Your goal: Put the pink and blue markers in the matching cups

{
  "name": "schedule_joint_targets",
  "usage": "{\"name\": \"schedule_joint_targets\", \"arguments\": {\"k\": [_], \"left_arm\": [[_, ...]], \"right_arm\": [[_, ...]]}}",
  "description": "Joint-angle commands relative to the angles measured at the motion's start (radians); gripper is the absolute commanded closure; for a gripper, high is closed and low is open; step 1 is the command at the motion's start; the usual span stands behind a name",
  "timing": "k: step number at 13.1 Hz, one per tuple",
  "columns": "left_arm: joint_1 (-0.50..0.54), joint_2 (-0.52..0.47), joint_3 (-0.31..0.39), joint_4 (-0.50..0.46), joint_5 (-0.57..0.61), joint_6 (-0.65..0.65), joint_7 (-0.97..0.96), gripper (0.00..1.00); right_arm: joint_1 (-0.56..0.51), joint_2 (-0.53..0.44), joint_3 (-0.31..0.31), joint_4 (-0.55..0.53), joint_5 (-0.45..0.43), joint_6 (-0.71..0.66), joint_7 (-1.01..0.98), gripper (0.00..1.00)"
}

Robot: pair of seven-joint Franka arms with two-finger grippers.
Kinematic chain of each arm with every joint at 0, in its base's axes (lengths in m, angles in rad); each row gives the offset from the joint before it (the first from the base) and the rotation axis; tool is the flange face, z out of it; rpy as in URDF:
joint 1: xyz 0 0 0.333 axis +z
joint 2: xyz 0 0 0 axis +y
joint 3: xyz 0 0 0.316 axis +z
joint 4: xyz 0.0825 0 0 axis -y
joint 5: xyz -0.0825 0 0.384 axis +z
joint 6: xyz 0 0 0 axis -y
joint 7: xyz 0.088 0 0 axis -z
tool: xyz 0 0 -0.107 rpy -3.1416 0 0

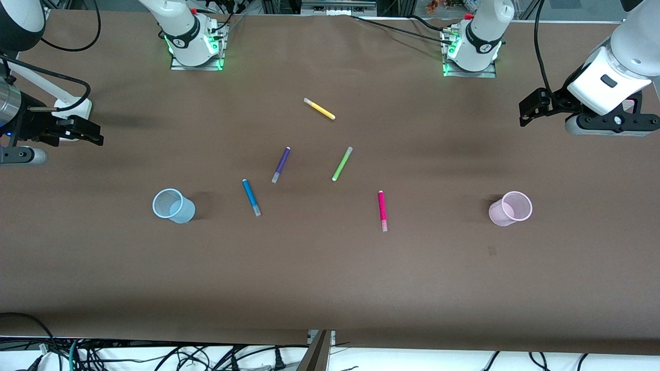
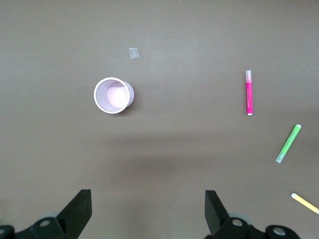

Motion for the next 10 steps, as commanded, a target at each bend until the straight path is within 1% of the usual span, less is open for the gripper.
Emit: {"name": "schedule_joint_targets", "arguments": {"k": [1,2,3,4,5,6,7,10], "left_arm": [[0.005,0.015,-0.002,0.028,-0.013,-0.008,0.021,0.4],[0.005,0.015,-0.002,0.028,-0.021,-0.006,0.019,0.6],[0.005,0.016,-0.002,0.028,-0.022,-0.008,0.015,0.68],[0.005,0.016,0.0,0.027,-0.022,-0.011,0.008,0.73],[0.005,0.016,0.001,0.028,-0.022,-0.011,0.011,0.7],[0.005,0.016,0.001,0.027,-0.022,-0.011,0.004,0.28],[0.003,0.019,-0.002,0.028,-0.013,-0.009,-0.002,0.0],[0.003,0.019,-0.002,0.027,-0.012,-0.009,-0.007,0.0]], "right_arm": [[-0.005,-0.007,-0.001,0.006,0.008,-0.013,0.0,0.0],[-0.006,-0.007,-0.001,0.006,0.008,-0.016,-0.003,0.0],[-0.006,-0.007,-0.001,0.006,0.008,-0.016,-0.006,0.0],[-0.006,-0.007,-0.001,0.006,0.008,-0.014,-0.007,0.0],[-0.006,-0.007,-0.001,0.006,0.008,-0.014,-0.007,0.0],[-0.006,-0.007,-0.001,0.006,0.008,-0.013,-0.006,0.0],[-0.006,-0.007,-0.001,0.007,0.008,-0.011,-0.007,0.0],[-0.006,-0.007,-0.001,0.006,0.009,-0.011,-0.007,0.0]]}}
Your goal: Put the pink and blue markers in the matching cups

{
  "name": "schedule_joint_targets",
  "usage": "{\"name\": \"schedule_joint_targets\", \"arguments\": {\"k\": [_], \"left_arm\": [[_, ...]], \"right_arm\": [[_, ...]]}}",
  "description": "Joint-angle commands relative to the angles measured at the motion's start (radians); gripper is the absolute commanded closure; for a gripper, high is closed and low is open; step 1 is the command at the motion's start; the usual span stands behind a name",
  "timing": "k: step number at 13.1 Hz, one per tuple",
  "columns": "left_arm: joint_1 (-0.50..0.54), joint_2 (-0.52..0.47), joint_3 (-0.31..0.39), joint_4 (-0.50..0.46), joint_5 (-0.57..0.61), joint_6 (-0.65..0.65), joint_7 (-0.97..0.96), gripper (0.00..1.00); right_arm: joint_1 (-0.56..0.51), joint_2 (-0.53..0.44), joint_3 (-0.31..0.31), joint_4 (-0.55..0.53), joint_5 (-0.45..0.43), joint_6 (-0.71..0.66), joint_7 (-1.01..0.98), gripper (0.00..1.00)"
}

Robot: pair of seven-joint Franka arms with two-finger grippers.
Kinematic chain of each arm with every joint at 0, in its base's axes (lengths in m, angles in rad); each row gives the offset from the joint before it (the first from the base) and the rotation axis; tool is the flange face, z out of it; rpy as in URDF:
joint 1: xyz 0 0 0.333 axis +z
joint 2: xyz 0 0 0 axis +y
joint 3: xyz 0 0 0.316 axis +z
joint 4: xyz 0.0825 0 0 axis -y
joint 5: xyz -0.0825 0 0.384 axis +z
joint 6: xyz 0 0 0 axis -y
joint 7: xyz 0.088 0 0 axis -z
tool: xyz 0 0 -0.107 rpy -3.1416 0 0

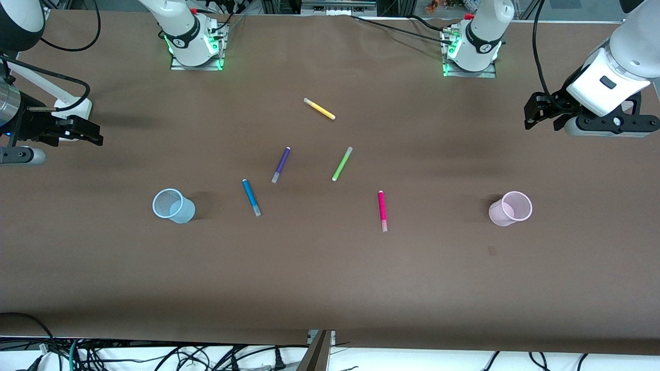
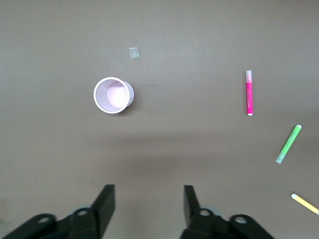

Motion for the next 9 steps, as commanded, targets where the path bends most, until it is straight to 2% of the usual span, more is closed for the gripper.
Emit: {"name": "schedule_joint_targets", "arguments": {"k": [1,4,9], "left_arm": [[0.003,0.015,-0.002,0.028,-0.013,-0.008,-0.004,0.0],[0.003,0.015,-0.002,0.027,-0.013,-0.009,-0.006,0.0],[-0.013,0.032,-0.029,0.024,-0.023,0.029,-0.042,0.0]], "right_arm": [[-0.004,-0.007,-0.001,0.005,0.011,-0.01,-0.007,0.0],[0.008,0.001,0.01,0.005,0.017,0.004,0.012,0.0],[0.111,0.116,0.028,0.004,0.017,0.085,0.011,0.0]]}}
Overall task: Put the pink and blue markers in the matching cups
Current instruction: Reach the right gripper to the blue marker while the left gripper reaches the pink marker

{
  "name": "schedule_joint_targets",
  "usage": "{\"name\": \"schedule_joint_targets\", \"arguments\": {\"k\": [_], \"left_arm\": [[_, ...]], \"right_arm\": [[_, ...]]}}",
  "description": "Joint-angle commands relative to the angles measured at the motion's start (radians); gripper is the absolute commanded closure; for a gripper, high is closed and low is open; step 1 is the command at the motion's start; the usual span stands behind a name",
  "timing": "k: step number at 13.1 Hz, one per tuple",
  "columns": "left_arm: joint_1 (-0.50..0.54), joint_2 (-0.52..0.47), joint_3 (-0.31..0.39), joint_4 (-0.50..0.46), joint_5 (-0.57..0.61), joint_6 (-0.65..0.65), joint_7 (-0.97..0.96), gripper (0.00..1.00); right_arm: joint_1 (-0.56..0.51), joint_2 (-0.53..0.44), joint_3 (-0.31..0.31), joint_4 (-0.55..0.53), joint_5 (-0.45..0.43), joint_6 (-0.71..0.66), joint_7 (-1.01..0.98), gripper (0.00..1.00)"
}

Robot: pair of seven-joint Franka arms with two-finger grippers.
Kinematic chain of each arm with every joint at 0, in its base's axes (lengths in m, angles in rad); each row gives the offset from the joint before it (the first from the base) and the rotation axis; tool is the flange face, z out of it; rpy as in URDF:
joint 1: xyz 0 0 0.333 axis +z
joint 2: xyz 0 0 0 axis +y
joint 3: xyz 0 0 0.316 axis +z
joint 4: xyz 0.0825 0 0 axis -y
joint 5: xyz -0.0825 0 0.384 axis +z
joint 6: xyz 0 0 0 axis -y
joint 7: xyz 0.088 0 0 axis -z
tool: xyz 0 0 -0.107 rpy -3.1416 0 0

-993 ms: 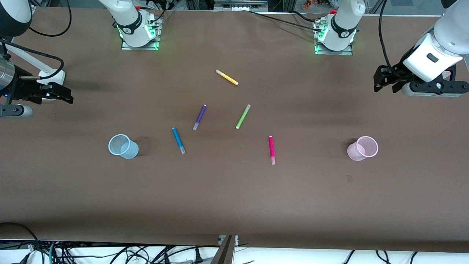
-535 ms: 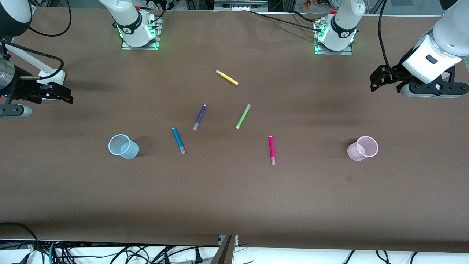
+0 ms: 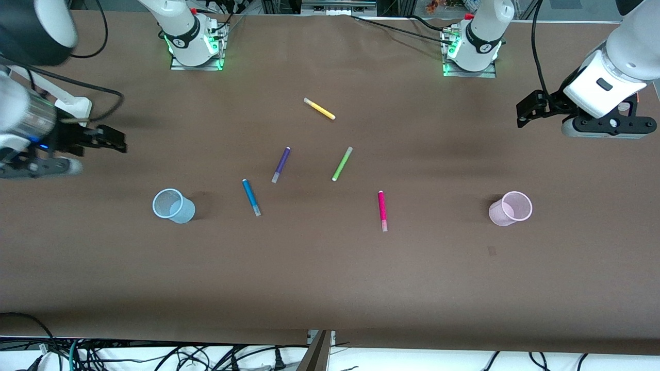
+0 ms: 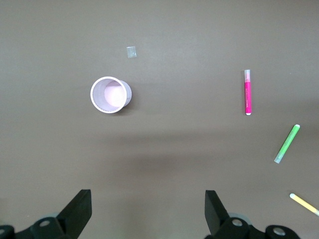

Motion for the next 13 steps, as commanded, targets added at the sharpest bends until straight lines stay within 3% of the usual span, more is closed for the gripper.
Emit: {"name": "schedule_joint_targets", "arguments": {"k": [1,8,13], "left_arm": [[-0.006,0.044,-0.032,0.025,-0.023,0.03,-0.039,0.0],[-0.008,0.261,-0.189,0.025,-0.06,0.274,-0.263,0.0],[-0.073,0.443,-0.199,0.016,-0.049,0.463,-0.301,0.0]], "right_arm": [[0.055,0.064,-0.001,0.007,0.013,0.056,0.004,0.0],[0.168,0.302,-0.001,0.004,0.007,0.277,-0.005,0.0],[0.241,0.448,-0.002,-0.006,0.002,0.507,0.007,0.0]]}}
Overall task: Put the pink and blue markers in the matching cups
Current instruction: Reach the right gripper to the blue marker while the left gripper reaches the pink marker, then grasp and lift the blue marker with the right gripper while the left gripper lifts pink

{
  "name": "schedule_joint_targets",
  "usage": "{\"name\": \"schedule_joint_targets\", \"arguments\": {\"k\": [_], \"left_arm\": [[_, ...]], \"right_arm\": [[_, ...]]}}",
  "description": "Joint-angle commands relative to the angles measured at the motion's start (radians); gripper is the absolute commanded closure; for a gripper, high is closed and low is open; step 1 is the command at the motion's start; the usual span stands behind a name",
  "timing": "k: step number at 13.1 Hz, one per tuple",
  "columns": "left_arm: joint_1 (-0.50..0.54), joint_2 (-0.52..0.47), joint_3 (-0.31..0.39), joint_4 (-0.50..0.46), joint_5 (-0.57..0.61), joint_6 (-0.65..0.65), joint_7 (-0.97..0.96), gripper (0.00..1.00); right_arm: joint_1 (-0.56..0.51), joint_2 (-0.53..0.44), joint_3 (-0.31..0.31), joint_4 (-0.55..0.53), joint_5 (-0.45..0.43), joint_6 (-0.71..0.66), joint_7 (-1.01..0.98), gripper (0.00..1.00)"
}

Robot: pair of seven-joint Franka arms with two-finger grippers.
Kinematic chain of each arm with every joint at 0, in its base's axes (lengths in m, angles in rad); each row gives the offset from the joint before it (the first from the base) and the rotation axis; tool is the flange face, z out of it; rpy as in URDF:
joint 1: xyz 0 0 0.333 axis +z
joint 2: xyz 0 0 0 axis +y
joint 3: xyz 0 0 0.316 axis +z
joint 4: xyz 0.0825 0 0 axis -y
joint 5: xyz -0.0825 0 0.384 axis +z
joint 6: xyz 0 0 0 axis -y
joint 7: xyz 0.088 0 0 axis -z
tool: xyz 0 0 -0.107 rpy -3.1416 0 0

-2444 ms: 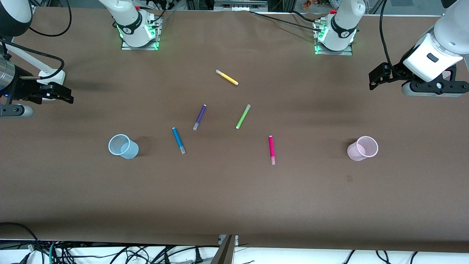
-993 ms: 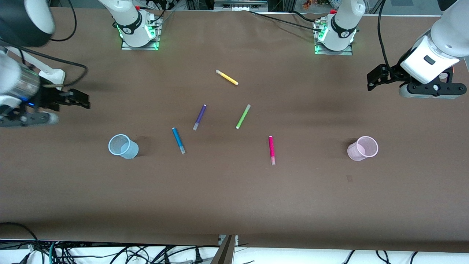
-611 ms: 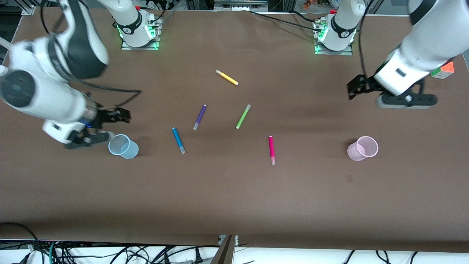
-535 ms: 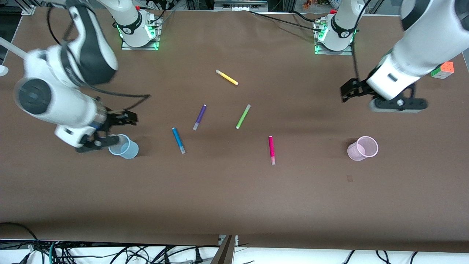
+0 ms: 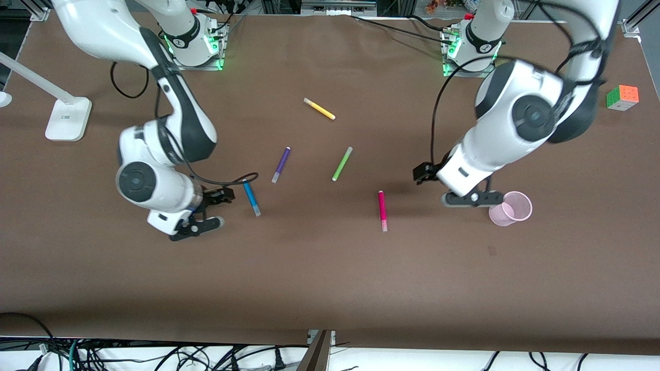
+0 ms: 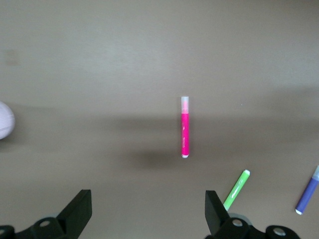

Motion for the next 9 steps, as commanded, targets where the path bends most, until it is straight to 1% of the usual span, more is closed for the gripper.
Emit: {"name": "schedule_joint_targets", "arguments": {"k": [1,4,6,8,9], "left_arm": [[-0.048,0.078,0.005,0.019,0.002,0.069,-0.056,0.0],[-0.091,0.15,0.004,0.024,0.069,0.145,-0.104,0.0],[-0.118,0.202,0.007,0.025,0.107,0.198,-0.133,0.0],[-0.125,0.251,0.005,0.028,0.167,0.244,-0.134,0.0],[-0.126,0.274,0.005,0.028,0.174,0.269,-0.134,0.0]], "right_arm": [[0.046,0.07,-0.003,0.003,0.002,0.104,0.007,0.0],[0.077,0.127,-0.007,-0.012,-0.002,0.189,0.007,0.0],[0.081,0.137,-0.007,-0.043,-0.002,0.23,0.007,0.0],[0.089,0.141,-0.007,-0.053,-0.002,0.238,0.007,0.0],[0.09,0.141,-0.008,-0.055,-0.004,0.243,0.007,0.06]]}}
